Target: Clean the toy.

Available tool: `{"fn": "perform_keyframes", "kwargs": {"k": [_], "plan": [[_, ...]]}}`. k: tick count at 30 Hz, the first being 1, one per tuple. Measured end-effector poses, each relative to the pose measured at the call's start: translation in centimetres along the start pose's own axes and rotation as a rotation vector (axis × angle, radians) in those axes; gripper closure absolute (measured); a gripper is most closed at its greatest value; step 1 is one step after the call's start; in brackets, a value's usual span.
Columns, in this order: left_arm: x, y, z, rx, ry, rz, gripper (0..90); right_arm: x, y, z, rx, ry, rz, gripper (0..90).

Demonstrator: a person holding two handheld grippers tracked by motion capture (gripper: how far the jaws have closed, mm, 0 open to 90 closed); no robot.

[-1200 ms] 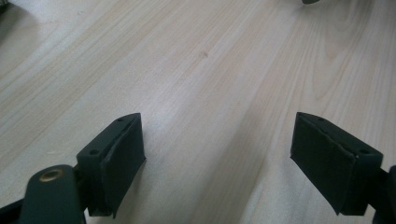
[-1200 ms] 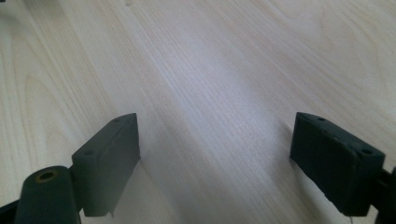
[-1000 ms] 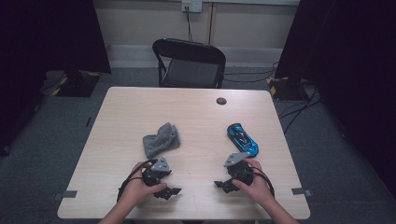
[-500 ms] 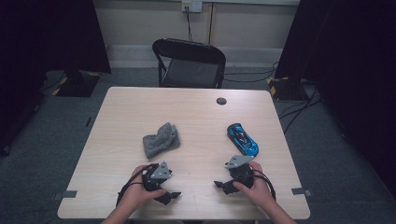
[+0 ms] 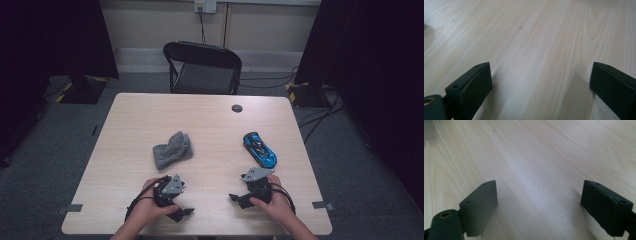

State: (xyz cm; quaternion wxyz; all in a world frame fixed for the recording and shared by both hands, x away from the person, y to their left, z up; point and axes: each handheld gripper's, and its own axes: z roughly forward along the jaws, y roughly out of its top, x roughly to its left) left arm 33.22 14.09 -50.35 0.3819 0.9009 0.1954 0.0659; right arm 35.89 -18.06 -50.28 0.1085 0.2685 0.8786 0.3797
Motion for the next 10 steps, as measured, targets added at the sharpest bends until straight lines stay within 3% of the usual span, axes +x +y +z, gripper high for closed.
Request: {"fn": "perform_keyframes", "kwargs": {"k": [10], "plan": [[-0.03, 0.09, 0.11, 0.010, -0.004, 0.011, 0.0, 0.00, 0.00, 0.00, 0.000, 0.000, 0.000, 13.1]]}}
